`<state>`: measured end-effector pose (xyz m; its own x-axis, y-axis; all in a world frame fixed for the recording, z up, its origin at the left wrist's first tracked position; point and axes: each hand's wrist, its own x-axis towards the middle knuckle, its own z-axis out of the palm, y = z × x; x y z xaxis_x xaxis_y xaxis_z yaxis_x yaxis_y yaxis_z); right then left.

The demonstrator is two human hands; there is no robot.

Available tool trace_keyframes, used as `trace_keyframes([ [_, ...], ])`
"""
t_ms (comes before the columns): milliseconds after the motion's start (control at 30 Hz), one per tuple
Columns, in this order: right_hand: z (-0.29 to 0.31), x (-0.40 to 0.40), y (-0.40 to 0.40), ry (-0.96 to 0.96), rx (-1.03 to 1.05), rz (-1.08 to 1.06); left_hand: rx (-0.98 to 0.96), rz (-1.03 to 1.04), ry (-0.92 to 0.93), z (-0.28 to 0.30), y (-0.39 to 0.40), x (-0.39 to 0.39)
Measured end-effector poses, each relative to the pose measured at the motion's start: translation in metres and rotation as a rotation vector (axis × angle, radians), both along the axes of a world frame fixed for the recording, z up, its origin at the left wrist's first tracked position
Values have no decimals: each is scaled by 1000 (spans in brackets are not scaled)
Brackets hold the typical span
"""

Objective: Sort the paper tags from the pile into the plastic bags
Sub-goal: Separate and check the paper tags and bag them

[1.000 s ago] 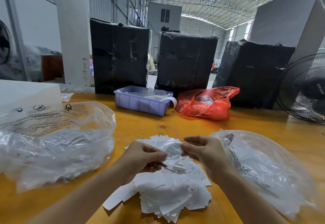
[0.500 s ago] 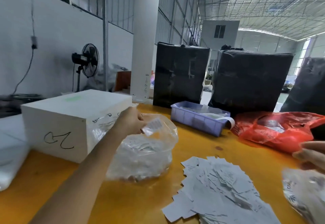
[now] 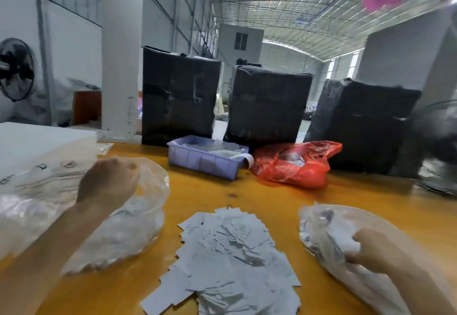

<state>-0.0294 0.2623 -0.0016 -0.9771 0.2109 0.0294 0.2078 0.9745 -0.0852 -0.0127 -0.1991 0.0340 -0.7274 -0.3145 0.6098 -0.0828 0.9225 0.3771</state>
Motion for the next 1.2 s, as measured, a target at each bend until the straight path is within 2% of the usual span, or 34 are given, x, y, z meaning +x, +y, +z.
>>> trace_keyframes([
  [67, -3, 1, 6, 20, -73, 3, 49, -245, 63, -3, 45, 6],
  [133, -4, 3, 17, 88, -164, -33, 151, -419, 52, -16, 84, 10],
  [233, 0, 5, 27, 222, -351, -85, 285, -616, -32, -42, 130, 17],
  [367, 0, 4, 34, 278, -423, -111, 276, -797, -67, -72, 157, 19],
  [533, 10, 8, 31, 376, -815, -116, 263, -814, -27, -83, 160, 19],
  [667, 23, 11, 30, 422, -1079, -106, 372, -723, -27, -83, 161, 21],
  [800, 36, 13, 27, 587, -963, -61, 501, -683, -95, -84, 162, 19],
  [833, 40, 15, 25, 592, -1005, -28, 551, -693, -124, -82, 162, 19],
  [967, 63, 27, -1, 425, -1441, 225, 751, -792, -256, -77, 165, 21],
  [1033, 67, 33, -22, 285, -1549, 361, 909, -870, -331, -70, 172, 25],
  [1100, 64, 38, -49, 151, -1523, 468, 1100, -895, -385, -68, 178, 24],
  [1200, 45, 43, -91, 37, -1356, 563, 1415, -917, -483, -62, 181, 26],
])
